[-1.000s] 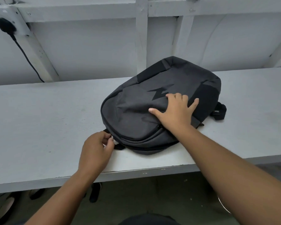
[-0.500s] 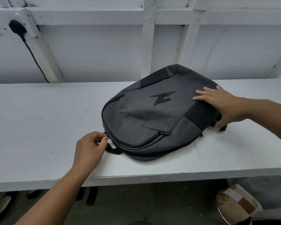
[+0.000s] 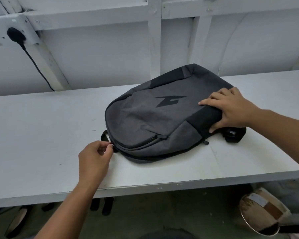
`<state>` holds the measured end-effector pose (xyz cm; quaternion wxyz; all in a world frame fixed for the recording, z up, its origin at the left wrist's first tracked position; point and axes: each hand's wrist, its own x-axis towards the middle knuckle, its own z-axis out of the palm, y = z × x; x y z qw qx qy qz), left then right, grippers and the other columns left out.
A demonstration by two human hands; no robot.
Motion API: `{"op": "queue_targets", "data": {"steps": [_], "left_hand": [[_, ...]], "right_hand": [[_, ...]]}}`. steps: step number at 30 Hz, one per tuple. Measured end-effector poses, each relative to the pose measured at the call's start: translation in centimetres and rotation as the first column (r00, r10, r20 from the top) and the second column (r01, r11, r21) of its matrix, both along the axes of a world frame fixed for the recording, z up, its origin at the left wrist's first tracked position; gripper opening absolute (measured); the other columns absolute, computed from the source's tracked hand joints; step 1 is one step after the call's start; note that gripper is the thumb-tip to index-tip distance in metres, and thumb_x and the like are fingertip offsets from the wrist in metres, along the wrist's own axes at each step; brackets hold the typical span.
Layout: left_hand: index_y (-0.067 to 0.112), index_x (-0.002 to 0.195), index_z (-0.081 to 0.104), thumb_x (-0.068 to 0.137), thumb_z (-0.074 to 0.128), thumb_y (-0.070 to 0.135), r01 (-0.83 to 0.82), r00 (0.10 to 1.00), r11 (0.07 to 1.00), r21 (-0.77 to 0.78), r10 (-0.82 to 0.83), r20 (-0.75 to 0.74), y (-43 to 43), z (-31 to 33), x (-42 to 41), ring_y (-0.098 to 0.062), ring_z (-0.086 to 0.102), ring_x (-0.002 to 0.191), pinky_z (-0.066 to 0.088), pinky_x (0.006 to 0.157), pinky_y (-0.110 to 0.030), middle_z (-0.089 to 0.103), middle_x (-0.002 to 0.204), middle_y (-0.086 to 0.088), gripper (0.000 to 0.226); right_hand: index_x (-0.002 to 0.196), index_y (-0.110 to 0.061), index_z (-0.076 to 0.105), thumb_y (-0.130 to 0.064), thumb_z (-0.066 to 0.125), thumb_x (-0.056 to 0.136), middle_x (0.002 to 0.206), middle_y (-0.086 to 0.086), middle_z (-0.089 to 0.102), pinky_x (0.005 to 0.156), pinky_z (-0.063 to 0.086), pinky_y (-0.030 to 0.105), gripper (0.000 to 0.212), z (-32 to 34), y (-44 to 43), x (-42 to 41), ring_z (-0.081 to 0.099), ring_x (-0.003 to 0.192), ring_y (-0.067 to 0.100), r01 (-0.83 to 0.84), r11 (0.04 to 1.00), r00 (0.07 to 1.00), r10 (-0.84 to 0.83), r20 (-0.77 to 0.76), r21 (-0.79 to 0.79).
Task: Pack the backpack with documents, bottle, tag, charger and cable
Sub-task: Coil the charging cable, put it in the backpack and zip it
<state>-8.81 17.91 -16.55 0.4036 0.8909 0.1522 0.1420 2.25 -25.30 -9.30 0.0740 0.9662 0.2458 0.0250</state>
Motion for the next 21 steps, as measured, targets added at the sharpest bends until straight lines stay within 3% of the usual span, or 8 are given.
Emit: {"op": "queue_targets", "data": {"steps": [5, 10, 13, 15, 21], "left_hand": [[0.030, 0.085, 0.072, 0.091, 0.072, 0.022, -0.027, 1.000, 0.999, -0.041, 0.027, 0.008, -0.6, -0.2, -0.2, -0.005, 0.065, 0.072, 0.040, 0.061, -0.015, 0.070, 0.074, 0.013, 0.010], [0.030, 0.072, 0.069, 0.087, 0.071, 0.018, -0.033, 0.999, 0.997, -0.064, 0.034, 0.009, -1.1, -0.5, -0.6, -0.006, 0.064, 0.066, 0.040, 0.059, -0.015, 0.069, 0.065, 0.011, 0.019], [0.031, 0.070, 0.068, 0.087, 0.071, 0.019, 0.011, 1.000, 0.994, -0.109, -0.009, 0.020, -2.2, -0.6, -1.3, -0.002, 0.064, 0.071, 0.042, 0.058, -0.018, 0.069, 0.073, 0.020, 0.021], [0.033, 0.072, 0.069, 0.088, 0.072, 0.020, 0.050, 0.998, 0.991, -0.128, -0.046, 0.033, -3.1, -0.8, -1.9, 0.000, 0.064, 0.072, 0.042, 0.057, -0.012, 0.069, 0.077, 0.024, 0.020], [0.031, 0.075, 0.070, 0.090, 0.074, 0.020, 0.173, 0.985, 0.967, -0.188, -0.167, 0.050, -6.6, -1.2, -2.7, 0.001, 0.061, 0.066, 0.044, 0.057, -0.007, 0.068, 0.073, 0.022, 0.019]], "right_hand": [[0.138, -0.041, 0.051, -0.099, 0.049, 0.051, 0.108, -0.008, 0.057, 0.086, 0.036, 0.042, 0.105, -0.6, 2.1, -2.0, 0.049, 0.101, 0.021, 0.043, 0.998, 0.997, -0.045, 0.059, 0.036], [0.137, -0.042, 0.050, -0.098, 0.047, 0.051, 0.110, -0.008, 0.059, 0.086, 0.033, 0.041, 0.102, -0.8, 3.3, -2.9, 0.048, 0.103, 0.021, 0.089, 0.995, 0.994, -0.092, 0.059, 0.052], [0.133, -0.040, 0.054, -0.098, 0.047, 0.051, 0.107, -0.008, 0.061, 0.085, 0.033, 0.041, 0.101, -1.1, 4.0, -3.6, 0.049, 0.101, 0.022, 0.105, 0.990, 0.990, -0.113, 0.085, 0.097], [0.131, -0.039, 0.057, -0.100, 0.045, 0.050, 0.106, -0.008, 0.061, 0.085, 0.035, 0.042, 0.102, -1.3, 5.0, -4.1, 0.049, 0.101, 0.023, 0.133, 0.984, 0.985, -0.144, 0.096, 0.117], [0.131, -0.038, 0.056, -0.101, 0.041, 0.048, 0.111, -0.007, 0.062, 0.088, 0.037, 0.044, 0.105, -1.7, 7.9, -5.3, 0.050, 0.104, 0.024, 0.222, 0.965, 0.968, -0.235, 0.092, 0.139]]}}
